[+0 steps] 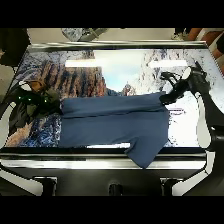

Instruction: Fold the shirts.

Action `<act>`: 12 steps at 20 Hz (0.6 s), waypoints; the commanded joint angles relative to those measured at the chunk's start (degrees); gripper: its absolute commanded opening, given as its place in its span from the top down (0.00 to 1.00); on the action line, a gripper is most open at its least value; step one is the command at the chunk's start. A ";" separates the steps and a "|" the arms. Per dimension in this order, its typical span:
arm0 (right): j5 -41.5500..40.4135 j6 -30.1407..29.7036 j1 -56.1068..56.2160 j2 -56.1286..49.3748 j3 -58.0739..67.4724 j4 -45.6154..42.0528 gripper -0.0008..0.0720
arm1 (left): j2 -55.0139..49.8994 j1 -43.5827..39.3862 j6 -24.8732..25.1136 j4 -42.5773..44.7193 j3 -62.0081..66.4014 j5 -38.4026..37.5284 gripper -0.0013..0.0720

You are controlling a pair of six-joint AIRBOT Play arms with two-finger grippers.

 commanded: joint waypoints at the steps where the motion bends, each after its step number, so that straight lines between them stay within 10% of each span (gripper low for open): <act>1: 2.19 2.01 0.07 -1.49 -0.28 2.08 0.93 | -0.04 -0.04 -0.52 0.98 -1.90 -0.72 0.94; 3: 2.12 4.13 0.04 -1.79 -0.31 4.17 0.84 | 0.00 0.02 -0.94 0.96 -1.70 -0.61 0.88; 5: 4.02 2.38 -0.17 -0.50 -0.17 3.98 0.43 | 0.79 0.59 -2.19 1.29 -1.09 -1.62 0.49; 6: 6.95 0.50 -0.79 0.66 -0.20 2.49 0.38 | 1.68 1.25 -3.76 1.51 -0.90 -2.03 0.42; 12: 19.34 -3.56 -11.50 8.48 -4.48 0.46 0.50 | 13.42 3.19 -3.52 5.99 -15.02 -3.91 0.43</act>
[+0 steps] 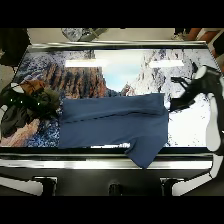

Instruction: Fold the shirts.

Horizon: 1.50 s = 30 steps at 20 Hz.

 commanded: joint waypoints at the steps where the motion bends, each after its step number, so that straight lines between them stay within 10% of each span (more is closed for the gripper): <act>1: 0.94 -2.01 -5.27 6.29 -6.80 -0.63 0.51 | 8.63 0.52 0.00 2.58 -15.15 2.56 0.43; 10: -13.51 -3.26 -5.18 17.14 -32.46 2.51 0.50 | 18.34 0.15 1.77 -3.54 -38.18 17.25 0.47; 14: -13.11 -4.26 -5.18 18.38 -35.10 2.73 0.45 | 18.34 -1.75 1.75 -3.56 -39.01 17.42 0.94; 27: -26.56 -3.98 -5.18 27.45 -60.63 19.28 0.32 | 18.40 -2.23 4.63 -3.56 -39.10 18.95 0.94; 28: -26.95 -3.37 -5.18 27.45 -61.22 18.82 0.40 | 18.40 -2.23 4.63 -3.56 -39.10 18.95 0.94; 30: -27.02 -3.48 -5.20 27.52 -61.20 17.88 0.89 | 18.40 -2.23 5.40 -3.56 -39.08 18.95 0.94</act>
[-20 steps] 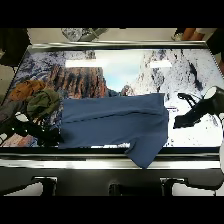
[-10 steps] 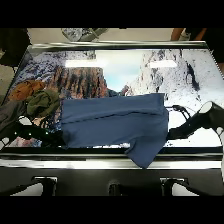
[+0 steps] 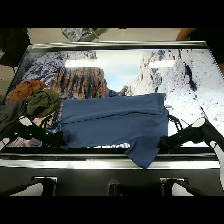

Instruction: Fold the shirts.

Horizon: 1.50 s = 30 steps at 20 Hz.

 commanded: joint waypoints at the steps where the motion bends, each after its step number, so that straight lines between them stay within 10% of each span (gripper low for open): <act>1: -1.49 0.28 -0.04 0.20 -0.87 0.70 0.93 | 0.02 0.00 1.92 1.09 0.20 2.58 0.94; 4: 1.75 -5.60 -0.02 1.49 4.66 0.92 0.93 | 2.38 0.02 7.67 0.48 3.06 2.67 0.94; 10: -0.85 -3.28 3.63 0.59 25.83 1.81 0.94 | 4.87 -0.07 2.12 -0.63 19.28 4.13 0.95; 18: -8.70 6.56 7.85 -26.84 53.92 3.98 0.93 | -25.46 -0.39 -1.86 -5.57 54.10 -2.67 0.95; 26: -13.03 6.01 8.17 -35.12 54.93 5.14 0.92 | -37.31 -1.68 -3.63 -6.84 59.28 -4.07 0.86; 27: -12.28 5.84 7.96 -34.53 54.93 5.38 0.80 | -37.16 -1.68 -3.65 -6.84 59.30 -4.22 0.58; 28: -10.82 3.74 7.37 -33.33 54.95 5.70 0.43 | -36.61 -1.42 -4.44 -6.82 59.30 -5.25 0.25; 30: -6.34 -2.86 4.76 -29.83 54.95 5.99 0.06 | -34.69 -0.74 -4.44 -6.82 59.30 -7.63 0.23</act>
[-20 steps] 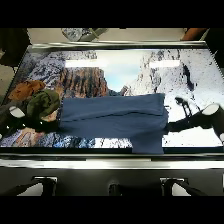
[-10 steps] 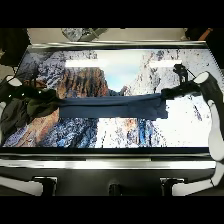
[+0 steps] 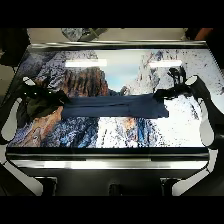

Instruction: Fold the shirts.

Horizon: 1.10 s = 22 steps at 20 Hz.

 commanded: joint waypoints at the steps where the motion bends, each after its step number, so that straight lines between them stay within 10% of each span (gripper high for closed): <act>1: 6.69 -7.54 -4.57 3.96 0.17 0.37 0.04 | 2.25 0.83 -0.44 -0.15 0.39 -3.69 0.23; 8: 26.25 -6.75 -17.03 -3.26 0.11 8.33 0.01 | 15.06 -2.03 -0.39 -0.15 0.37 -3.54 0.25; 18: 16.31 -0.09 -6.69 -8.81 0.11 11.82 0.04 | 21.18 -16.04 -0.42 -0.17 0.35 -1.53 0.25; 19: 16.04 1.18 -5.60 -8.81 0.11 11.65 0.13 | 21.05 -17.99 -0.37 -0.17 0.31 -0.42 0.25; 21: 15.78 1.90 -3.98 -8.52 0.13 12.00 0.78 | 20.90 -22.05 -0.35 -0.17 -0.50 2.21 0.25; 22: 16.68 1.79 -3.58 -7.65 0.13 12.11 0.93 | 20.85 -24.11 -0.35 -0.15 -1.46 4.66 0.31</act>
